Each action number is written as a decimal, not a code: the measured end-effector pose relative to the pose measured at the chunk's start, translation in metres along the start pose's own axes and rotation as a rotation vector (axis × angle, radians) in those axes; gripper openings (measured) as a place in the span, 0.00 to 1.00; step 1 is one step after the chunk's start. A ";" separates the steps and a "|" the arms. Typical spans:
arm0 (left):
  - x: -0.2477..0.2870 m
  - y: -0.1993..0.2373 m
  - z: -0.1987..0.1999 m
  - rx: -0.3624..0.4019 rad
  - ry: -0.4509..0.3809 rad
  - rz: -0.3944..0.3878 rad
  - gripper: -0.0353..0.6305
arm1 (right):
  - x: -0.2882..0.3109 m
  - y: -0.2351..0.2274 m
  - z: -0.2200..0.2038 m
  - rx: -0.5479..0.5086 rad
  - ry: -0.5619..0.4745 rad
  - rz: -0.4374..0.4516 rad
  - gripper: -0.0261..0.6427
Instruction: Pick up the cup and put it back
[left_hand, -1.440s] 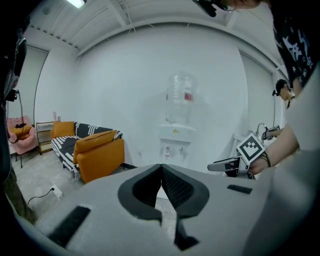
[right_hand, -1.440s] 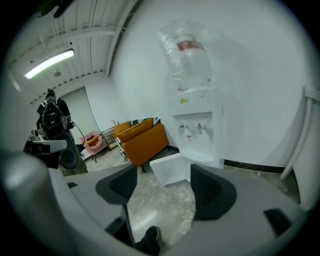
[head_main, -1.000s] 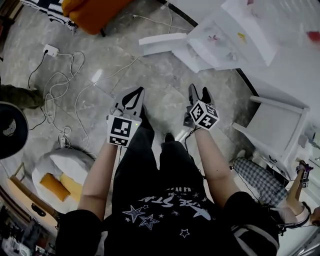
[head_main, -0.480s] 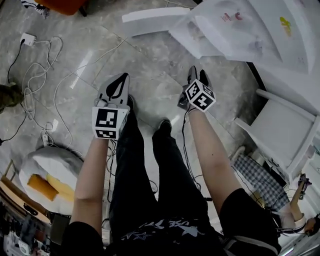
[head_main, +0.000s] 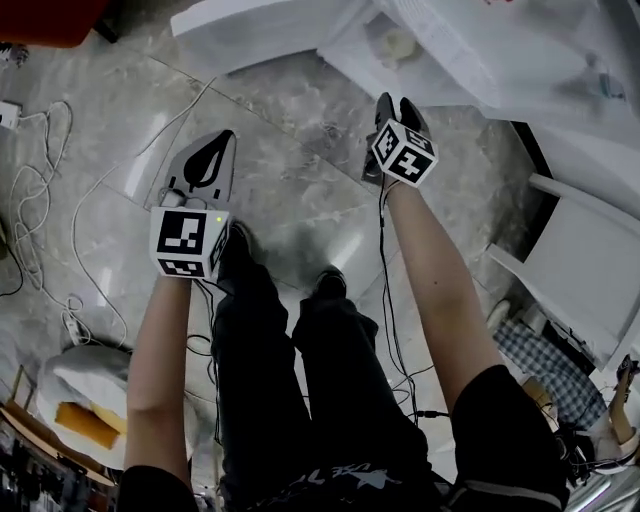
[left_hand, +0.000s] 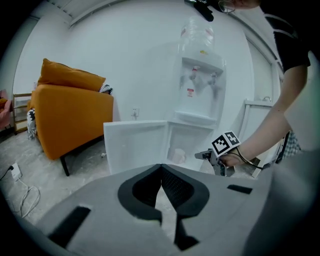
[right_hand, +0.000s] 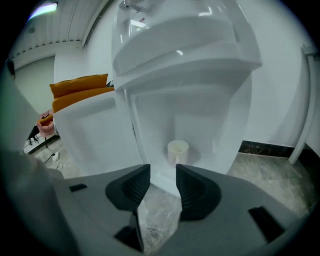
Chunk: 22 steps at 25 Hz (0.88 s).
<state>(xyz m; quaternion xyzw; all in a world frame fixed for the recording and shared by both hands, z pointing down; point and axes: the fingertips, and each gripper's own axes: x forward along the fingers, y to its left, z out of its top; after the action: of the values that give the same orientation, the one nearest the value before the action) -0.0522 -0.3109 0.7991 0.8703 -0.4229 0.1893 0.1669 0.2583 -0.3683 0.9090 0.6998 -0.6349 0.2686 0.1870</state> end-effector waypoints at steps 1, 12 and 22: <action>0.011 0.006 -0.005 0.005 -0.009 -0.003 0.07 | 0.016 -0.005 -0.002 0.005 -0.008 -0.010 0.29; 0.090 0.063 -0.040 0.072 -0.117 -0.004 0.07 | 0.139 -0.037 -0.014 0.039 -0.067 -0.082 0.34; 0.118 0.055 -0.057 0.139 -0.149 -0.026 0.07 | 0.166 -0.055 -0.018 -0.030 -0.058 -0.158 0.12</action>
<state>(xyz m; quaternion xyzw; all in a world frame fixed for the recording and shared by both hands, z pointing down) -0.0396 -0.3971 0.9113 0.8969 -0.4086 0.1510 0.0765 0.3189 -0.4816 1.0300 0.7522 -0.5870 0.2230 0.1998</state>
